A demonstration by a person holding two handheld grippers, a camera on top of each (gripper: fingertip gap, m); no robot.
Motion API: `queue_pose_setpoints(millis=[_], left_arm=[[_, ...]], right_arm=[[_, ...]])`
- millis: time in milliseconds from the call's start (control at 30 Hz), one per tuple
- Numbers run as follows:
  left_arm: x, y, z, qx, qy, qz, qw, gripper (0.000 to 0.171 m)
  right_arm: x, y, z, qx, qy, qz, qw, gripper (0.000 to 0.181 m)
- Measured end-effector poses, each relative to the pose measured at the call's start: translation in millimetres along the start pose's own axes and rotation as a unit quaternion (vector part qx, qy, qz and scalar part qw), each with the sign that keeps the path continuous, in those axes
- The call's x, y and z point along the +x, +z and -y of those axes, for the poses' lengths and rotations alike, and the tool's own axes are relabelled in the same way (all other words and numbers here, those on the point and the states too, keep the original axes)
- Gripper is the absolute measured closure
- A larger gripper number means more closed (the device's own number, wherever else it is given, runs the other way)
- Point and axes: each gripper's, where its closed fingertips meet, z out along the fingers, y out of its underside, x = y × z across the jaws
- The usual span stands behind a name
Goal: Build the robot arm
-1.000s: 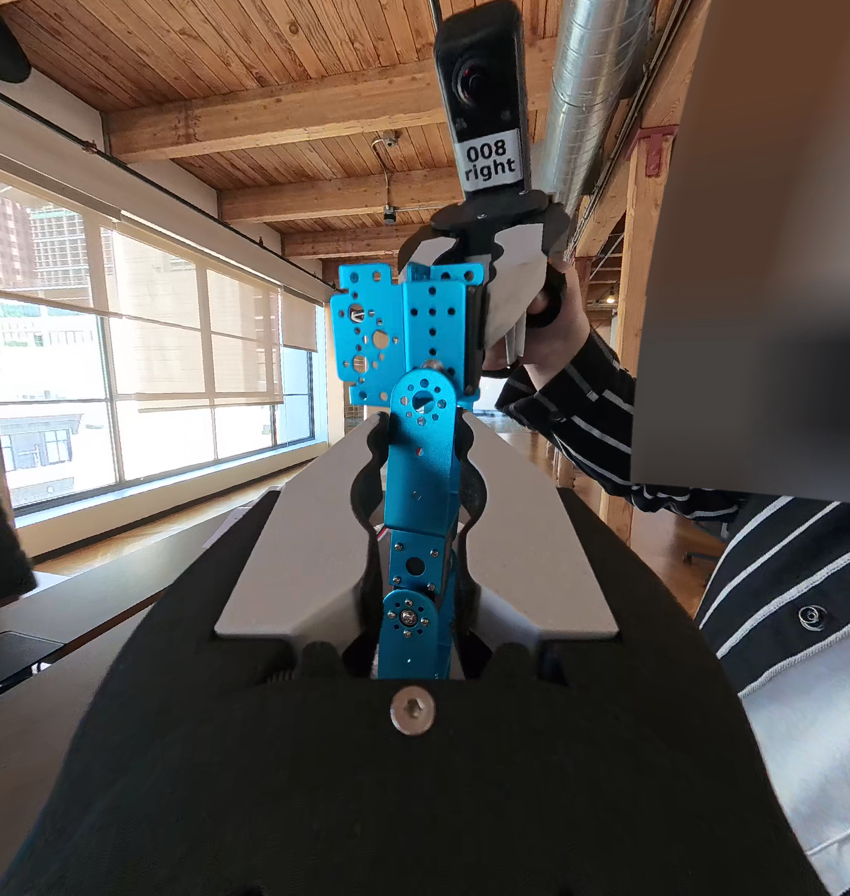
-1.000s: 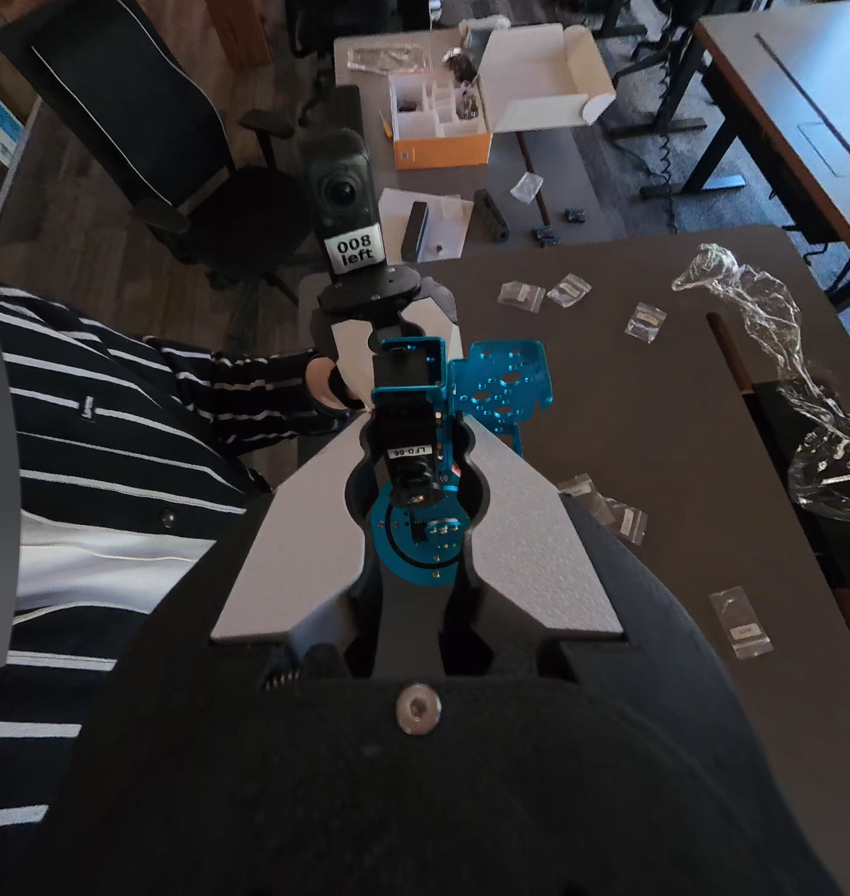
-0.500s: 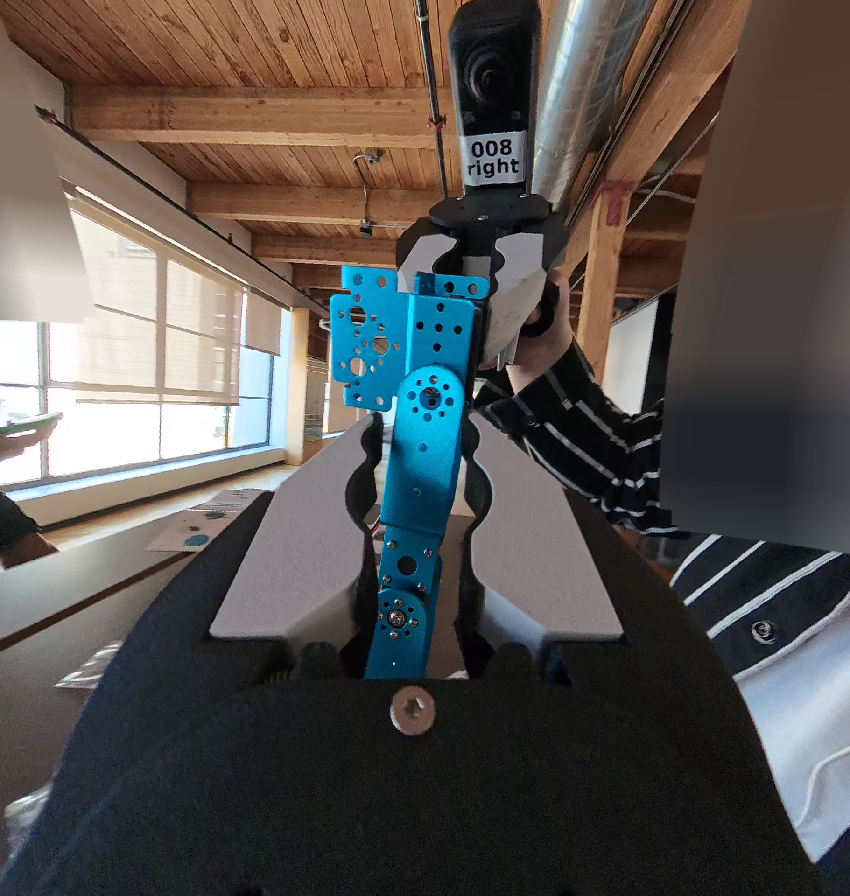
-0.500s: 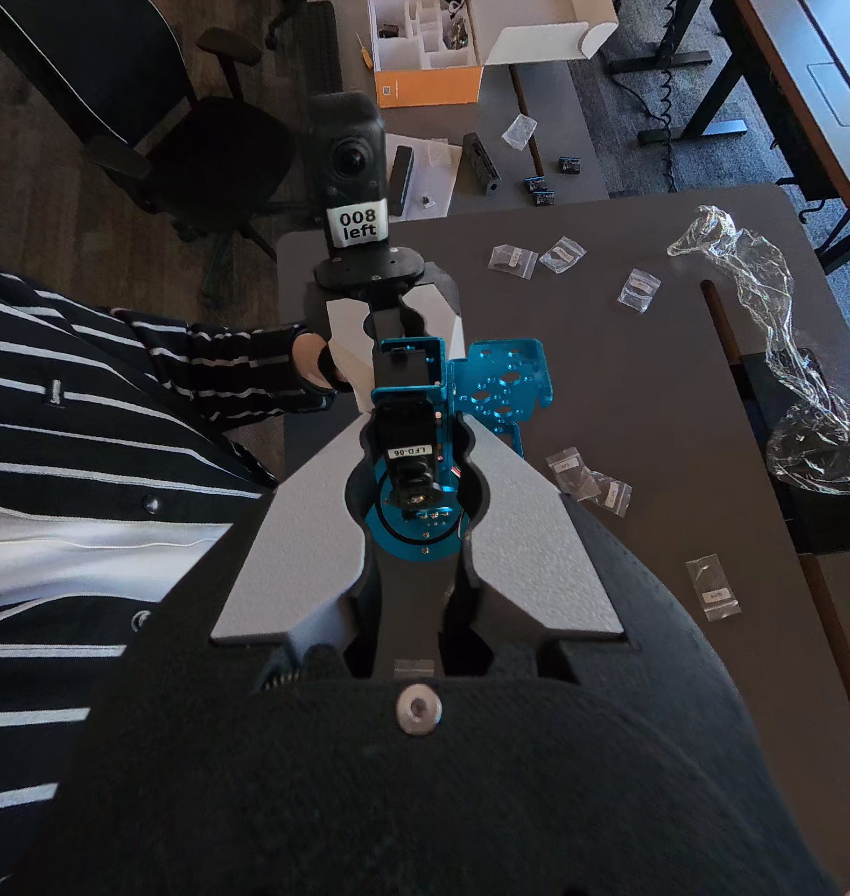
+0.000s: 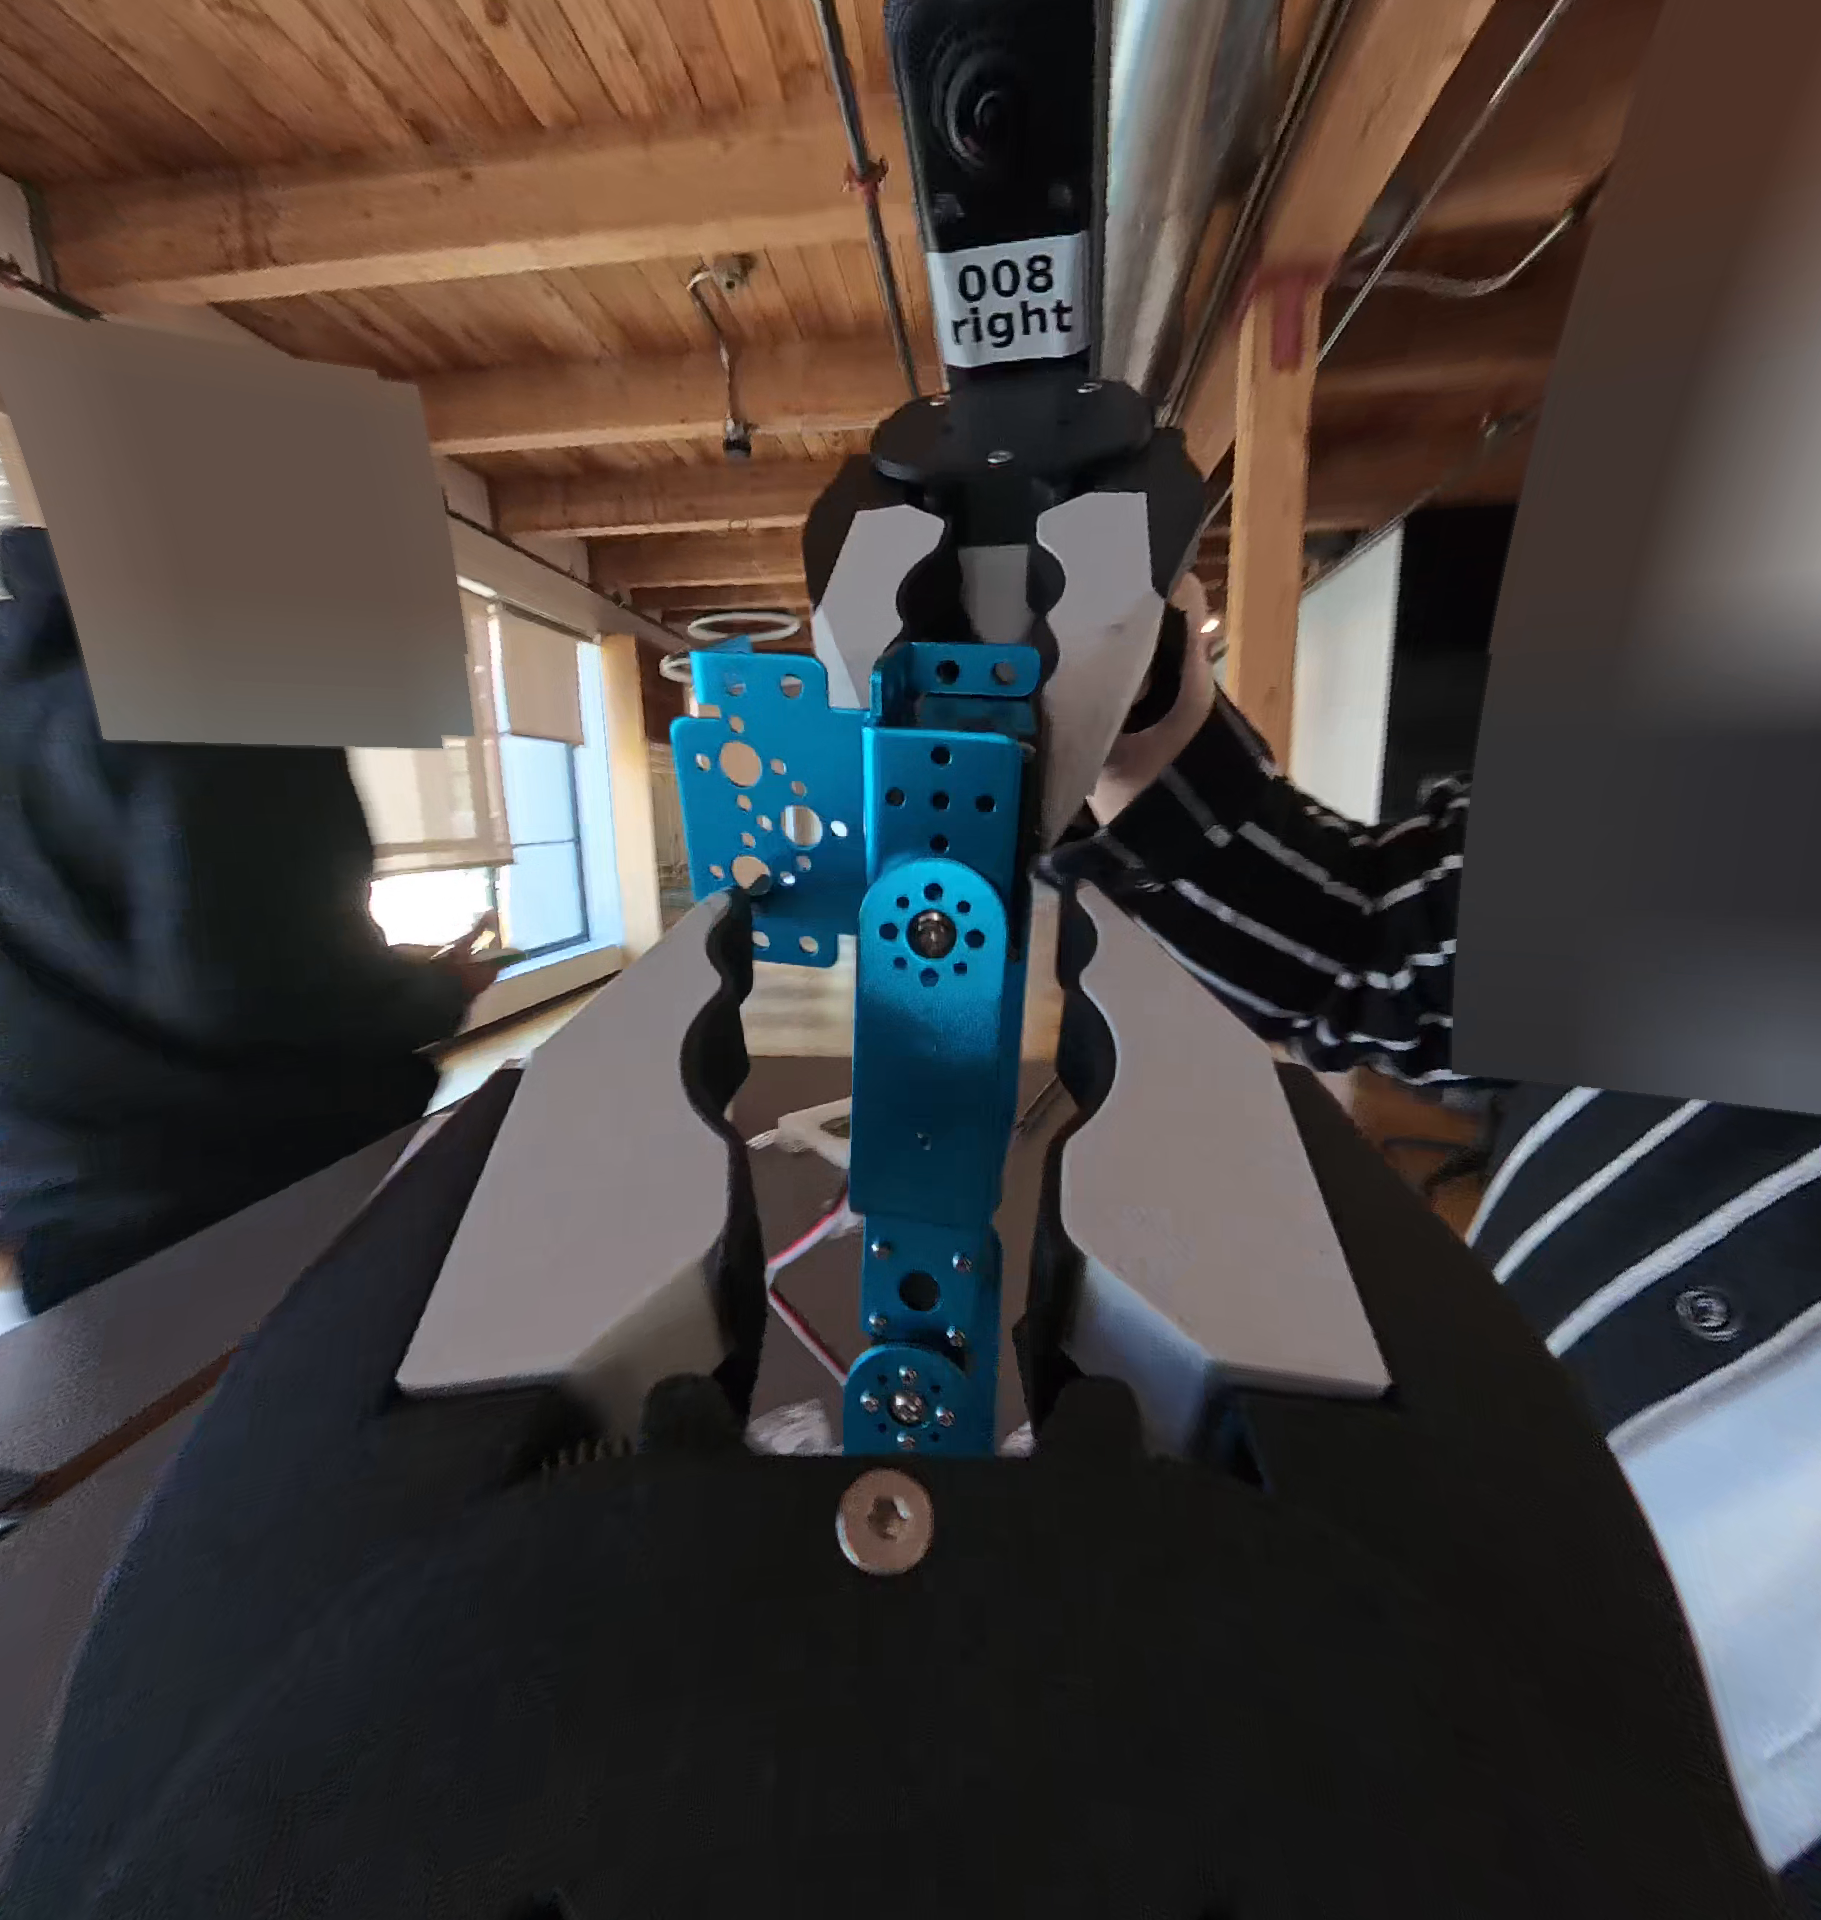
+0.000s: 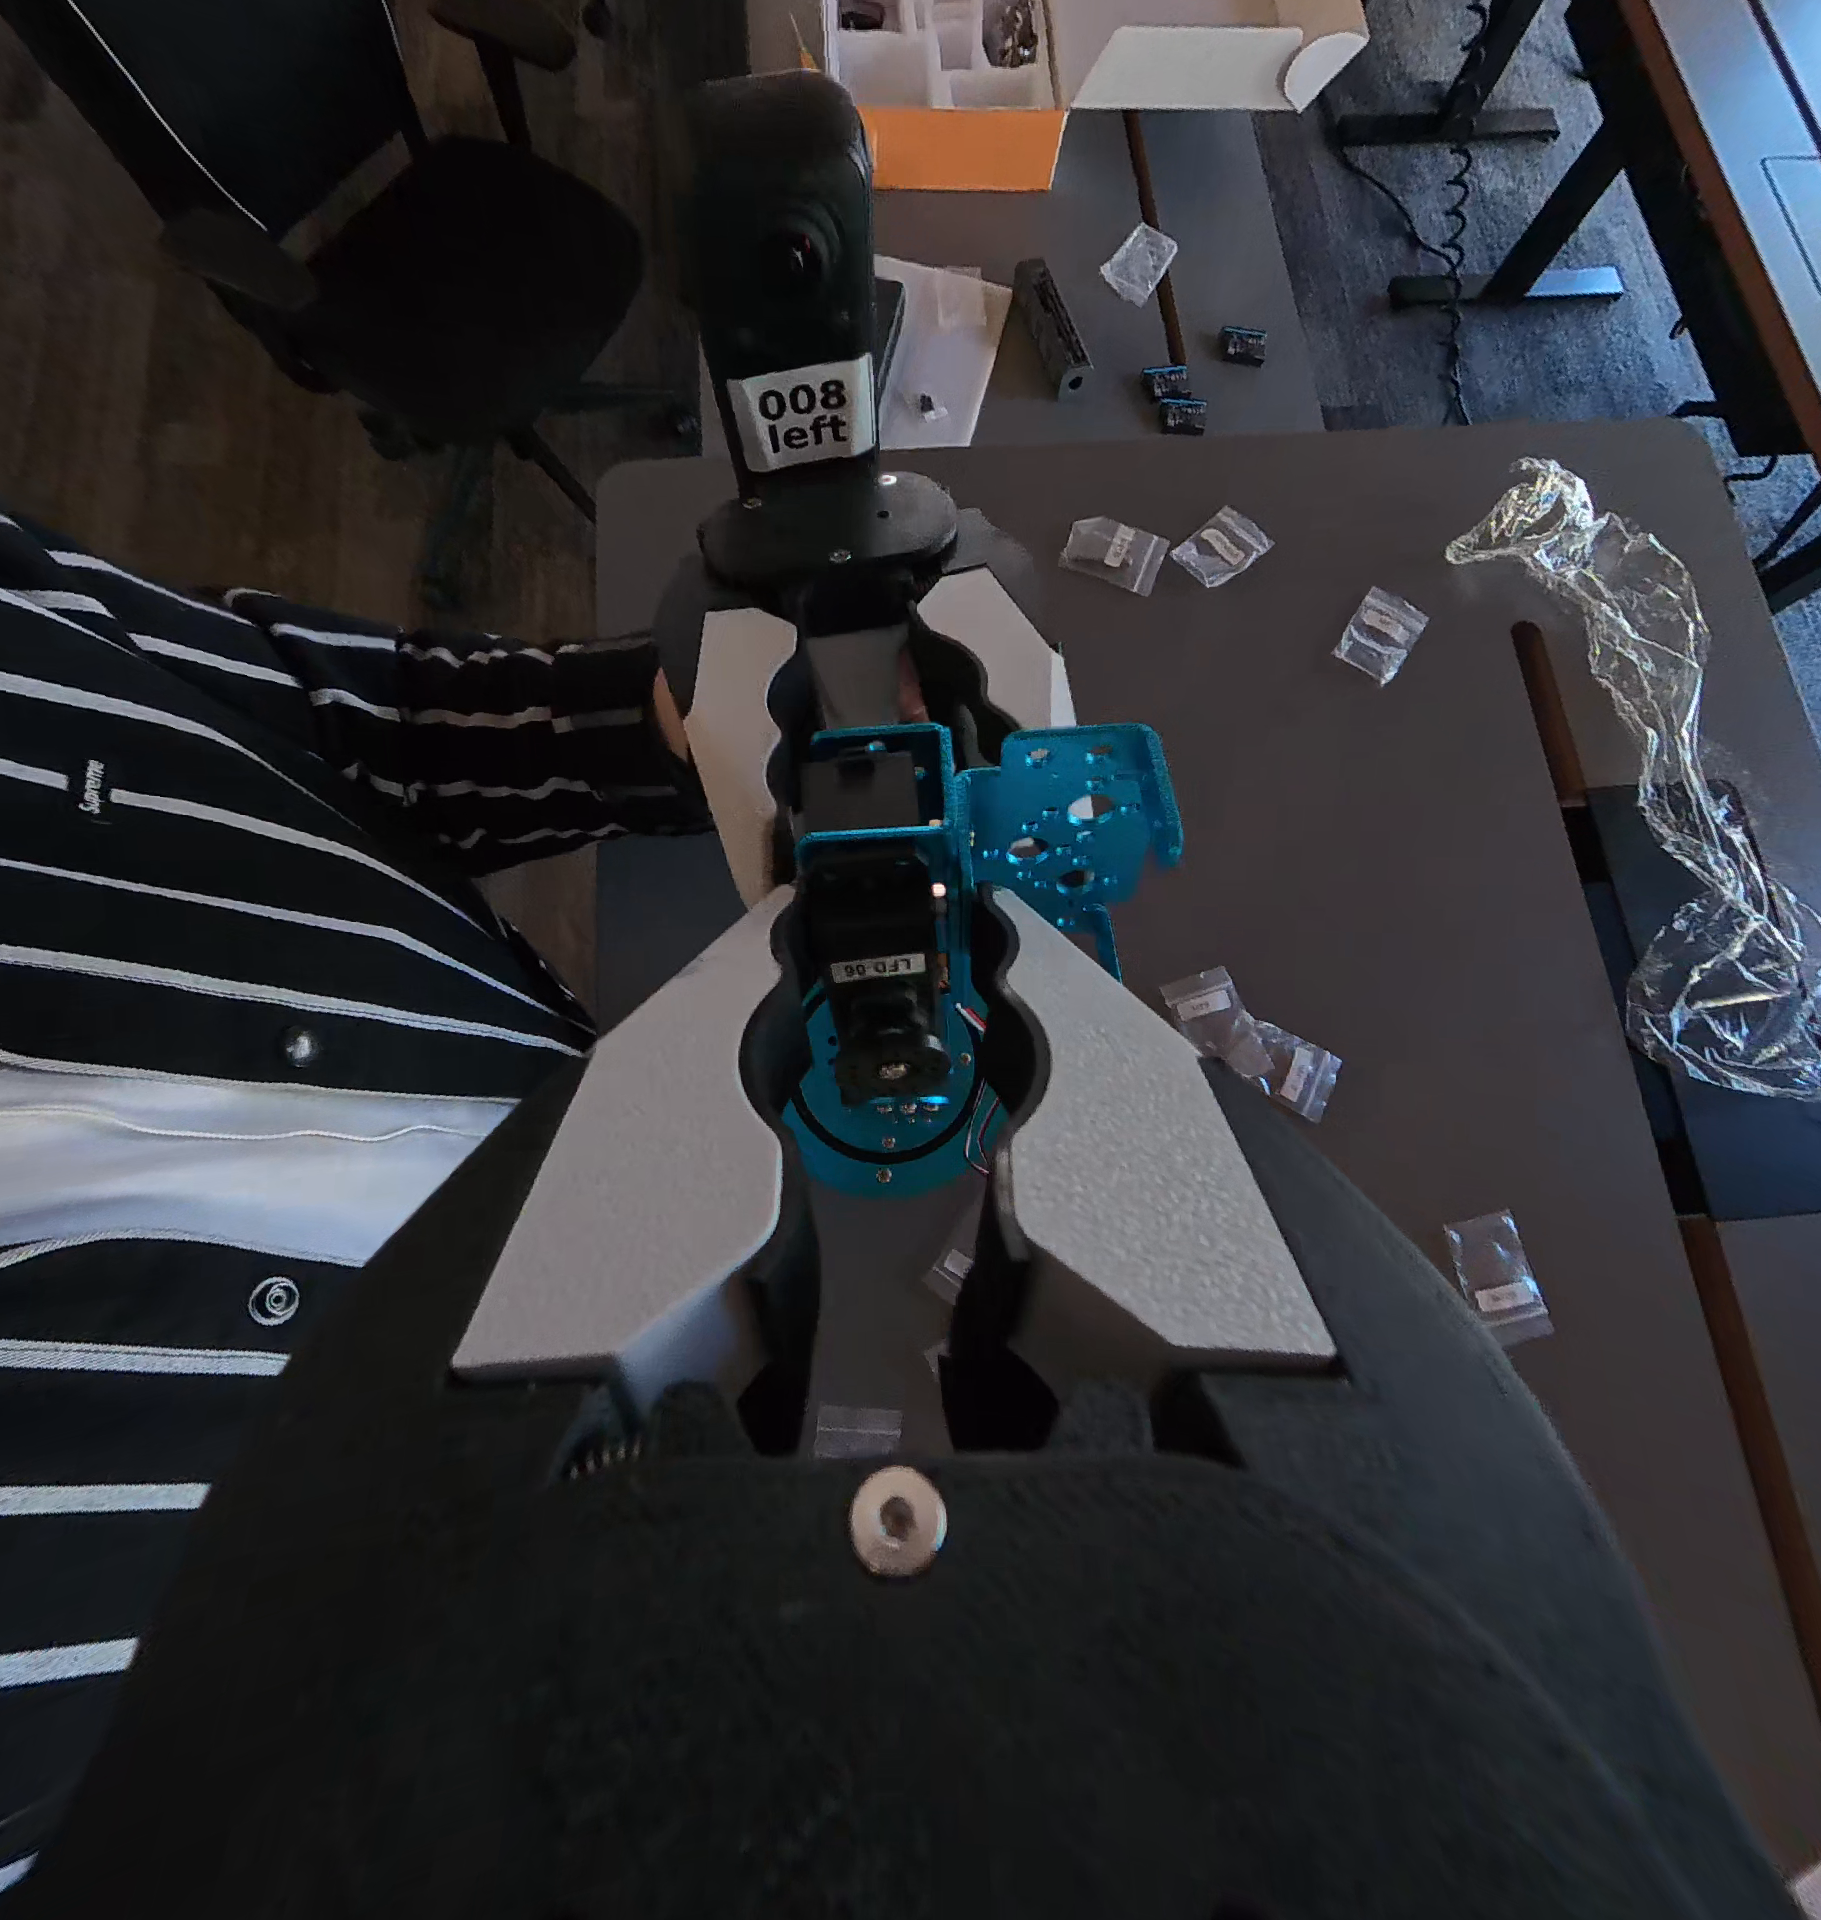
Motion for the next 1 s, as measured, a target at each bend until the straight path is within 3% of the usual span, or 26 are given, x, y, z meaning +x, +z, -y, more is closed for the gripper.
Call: queue_pose_setpoints(millis=[367, 500, 567, 933, 1000], left_arm=[[-2, -3, 2, -0.029, 0.046, 0.007, 0.998, 0.134], [-1, -3, 2, -0.032, 0.054, 0.002, 0.998, 0.134], [-1, -3, 6, -0.025, 0.049, -0.003, 0.999, 0.122], [1, -1, 13, -0.047, 0.092, -0.005, 0.995, 0.126], [2, -2, 12, -0.046, 0.091, -0.007, 0.995, 0.133]], right_arm=[[3, 1, 4, 0.058, -0.014, -0.004, 0.998, 0.154], [3, 1, 4, 0.072, -0.013, 0.0, 0.997, 0.154], [2, 1, 4, 0.076, -0.011, 0.002, 0.997, 0.154], [3, 1, 5, 0.093, -0.007, -0.013, 0.996, 0.154], [4, 2, 5, 0.097, -0.003, -0.015, 0.995, 0.154]])
